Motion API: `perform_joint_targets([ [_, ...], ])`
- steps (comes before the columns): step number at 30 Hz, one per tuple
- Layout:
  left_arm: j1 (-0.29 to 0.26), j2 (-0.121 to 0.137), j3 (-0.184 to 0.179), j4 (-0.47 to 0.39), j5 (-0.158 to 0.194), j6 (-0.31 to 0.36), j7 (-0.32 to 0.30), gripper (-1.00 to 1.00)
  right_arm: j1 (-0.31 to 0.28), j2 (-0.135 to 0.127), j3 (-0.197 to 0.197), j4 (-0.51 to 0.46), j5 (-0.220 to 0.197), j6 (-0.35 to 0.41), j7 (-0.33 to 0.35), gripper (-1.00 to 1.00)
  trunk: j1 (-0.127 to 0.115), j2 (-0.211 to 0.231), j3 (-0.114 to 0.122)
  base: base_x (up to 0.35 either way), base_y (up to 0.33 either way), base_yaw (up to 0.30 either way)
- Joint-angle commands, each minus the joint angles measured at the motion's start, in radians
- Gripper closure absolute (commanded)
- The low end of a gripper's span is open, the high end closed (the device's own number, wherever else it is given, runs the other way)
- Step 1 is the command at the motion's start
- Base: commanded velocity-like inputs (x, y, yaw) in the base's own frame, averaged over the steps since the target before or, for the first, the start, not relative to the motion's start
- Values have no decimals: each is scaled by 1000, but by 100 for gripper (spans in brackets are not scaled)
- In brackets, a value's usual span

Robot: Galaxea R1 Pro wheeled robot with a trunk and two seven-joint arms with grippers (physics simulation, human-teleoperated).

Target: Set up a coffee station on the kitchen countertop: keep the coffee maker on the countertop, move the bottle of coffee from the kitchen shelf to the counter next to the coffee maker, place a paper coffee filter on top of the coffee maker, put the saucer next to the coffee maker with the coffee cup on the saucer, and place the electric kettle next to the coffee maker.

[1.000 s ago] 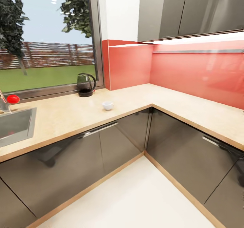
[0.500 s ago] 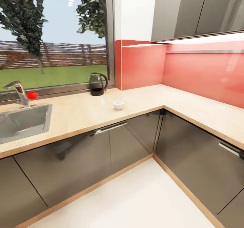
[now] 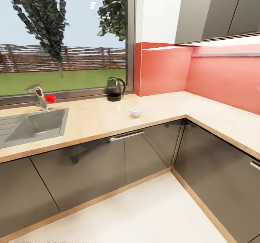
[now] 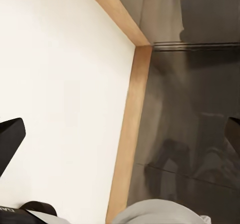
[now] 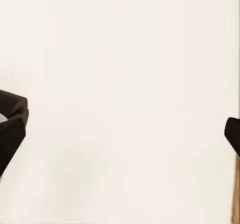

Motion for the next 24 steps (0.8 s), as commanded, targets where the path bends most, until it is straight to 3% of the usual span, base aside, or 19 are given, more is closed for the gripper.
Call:
perform_joint_targets([
  [1,-1,0,8,1,-6,3,-3,-100,-1,0,6,3,-11,-6,7,-100,0,-1,-1,0,-145,177],
  [24,-1,0,12,2,-6,3,-4,-100,-1,0,6,3,-11,-7,7,-100,0,-1,-1,-30,-72,217],
])
